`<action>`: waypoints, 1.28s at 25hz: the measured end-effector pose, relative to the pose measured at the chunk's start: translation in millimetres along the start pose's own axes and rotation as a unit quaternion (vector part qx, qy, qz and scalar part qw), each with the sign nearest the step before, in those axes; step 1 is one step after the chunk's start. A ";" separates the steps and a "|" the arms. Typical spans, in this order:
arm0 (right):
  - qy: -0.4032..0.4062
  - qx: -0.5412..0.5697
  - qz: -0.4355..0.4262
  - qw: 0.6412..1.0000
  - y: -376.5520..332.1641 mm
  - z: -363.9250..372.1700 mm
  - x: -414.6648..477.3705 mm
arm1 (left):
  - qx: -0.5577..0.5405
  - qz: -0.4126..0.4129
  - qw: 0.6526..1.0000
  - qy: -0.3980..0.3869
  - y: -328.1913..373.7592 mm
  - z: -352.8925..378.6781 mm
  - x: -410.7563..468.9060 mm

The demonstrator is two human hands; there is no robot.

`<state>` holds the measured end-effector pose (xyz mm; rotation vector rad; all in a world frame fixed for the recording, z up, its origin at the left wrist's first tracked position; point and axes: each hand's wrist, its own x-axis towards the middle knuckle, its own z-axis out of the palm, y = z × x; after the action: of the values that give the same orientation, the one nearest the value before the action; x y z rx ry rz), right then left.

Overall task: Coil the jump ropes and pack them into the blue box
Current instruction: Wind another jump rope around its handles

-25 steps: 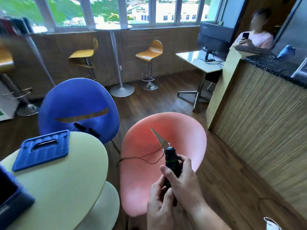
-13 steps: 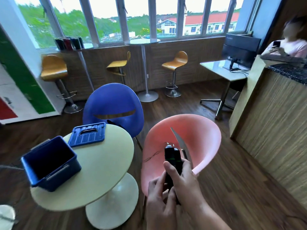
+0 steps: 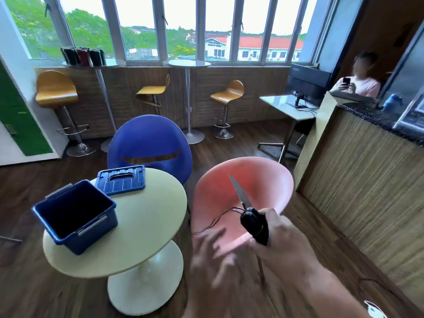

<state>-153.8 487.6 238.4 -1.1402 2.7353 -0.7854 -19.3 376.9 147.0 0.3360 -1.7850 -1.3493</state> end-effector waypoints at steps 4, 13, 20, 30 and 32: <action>0.081 -0.130 -0.132 0.979 -6.9 -22.3 -11.1 | 0.059 -0.026 0.996 -0.056 36.9 -21.7 69.1; 0.156 -0.053 -0.186 0.969 -0.1 -51.6 -9.6 | -0.022 -0.061 0.978 -0.198 114.0 -4.4 61.9; -0.015 0.406 -0.095 0.909 -3.0 -67.3 -7.8 | -0.036 -0.080 0.991 -0.101 128.4 9.1 50.1; -0.120 0.768 0.007 0.629 -17.7 -64.5 1.4 | -0.044 -0.281 0.951 -0.119 132.0 43.0 5.0; -0.113 0.774 0.008 0.623 -20.6 -59.2 1.8 | -0.064 -0.302 0.944 -0.114 135.7 42.7 5.5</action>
<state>-157.2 499.6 299.9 -0.5640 0.8944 -2.0296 -18.5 453.1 267.2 0.7227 -1.8429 -1.9909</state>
